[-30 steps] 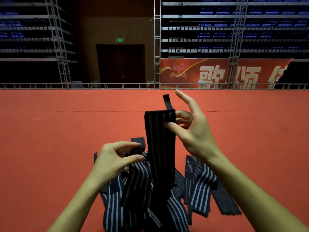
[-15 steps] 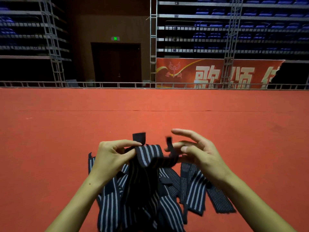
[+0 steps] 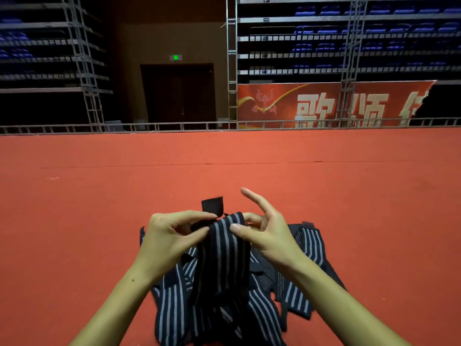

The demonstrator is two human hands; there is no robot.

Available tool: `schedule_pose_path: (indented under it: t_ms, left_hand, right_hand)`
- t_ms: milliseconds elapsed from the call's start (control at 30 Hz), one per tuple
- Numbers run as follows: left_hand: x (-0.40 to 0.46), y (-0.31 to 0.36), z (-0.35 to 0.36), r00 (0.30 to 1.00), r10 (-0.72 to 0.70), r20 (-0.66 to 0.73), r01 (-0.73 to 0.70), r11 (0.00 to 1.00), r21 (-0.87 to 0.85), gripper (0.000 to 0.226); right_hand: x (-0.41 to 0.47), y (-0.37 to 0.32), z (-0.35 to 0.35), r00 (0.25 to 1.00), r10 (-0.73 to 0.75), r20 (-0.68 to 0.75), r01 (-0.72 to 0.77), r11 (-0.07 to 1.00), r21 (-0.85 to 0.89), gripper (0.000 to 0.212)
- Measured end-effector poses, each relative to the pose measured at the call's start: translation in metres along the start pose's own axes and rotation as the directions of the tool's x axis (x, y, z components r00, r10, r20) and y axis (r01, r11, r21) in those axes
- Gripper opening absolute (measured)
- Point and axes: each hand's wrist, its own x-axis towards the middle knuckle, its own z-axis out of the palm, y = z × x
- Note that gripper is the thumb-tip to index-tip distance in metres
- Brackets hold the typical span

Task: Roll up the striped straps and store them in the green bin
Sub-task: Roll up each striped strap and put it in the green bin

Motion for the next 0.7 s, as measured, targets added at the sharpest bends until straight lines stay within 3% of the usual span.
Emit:
schedule_pose_path:
  t_ms: [167, 300, 433, 533, 700]
  left_hand:
    - [-0.006, 0.0, -0.012, 0.979, -0.204, 0.027, 0.205, 0.955, -0.215, 0.029]
    - [-0.005, 0.007, -0.005, 0.951, -0.308, 0.031, 0.301, 0.895, -0.329, 0.04]
    - [-0.001, 0.022, 0.0, 0.955, -0.284, 0.081, 0.292, 0.87, -0.397, 0.011]
    - [-0.001, 0.02, 0.0, 0.963, -0.263, 0.061, 0.266, 0.886, -0.38, 0.023]
    - [-0.007, 0.018, 0.003, 0.99, -0.137, 0.012, 0.136, 0.964, -0.229, 0.023]
  right_hand:
    - [-0.007, -0.009, -0.002, 0.985, -0.167, -0.047, 0.16, 0.979, -0.128, 0.084]
    - [-0.015, -0.02, 0.012, 0.958, -0.284, 0.026, 0.285, 0.946, -0.156, 0.088]
    - [-0.023, -0.018, 0.021, 0.956, -0.255, 0.143, 0.28, 0.939, -0.201, 0.093]
    - [-0.029, -0.012, 0.02, 0.959, -0.214, 0.186, 0.249, 0.95, -0.19, 0.098]
    - [-0.025, -0.008, 0.017, 0.99, -0.13, 0.047, 0.136, 0.979, -0.152, 0.1]
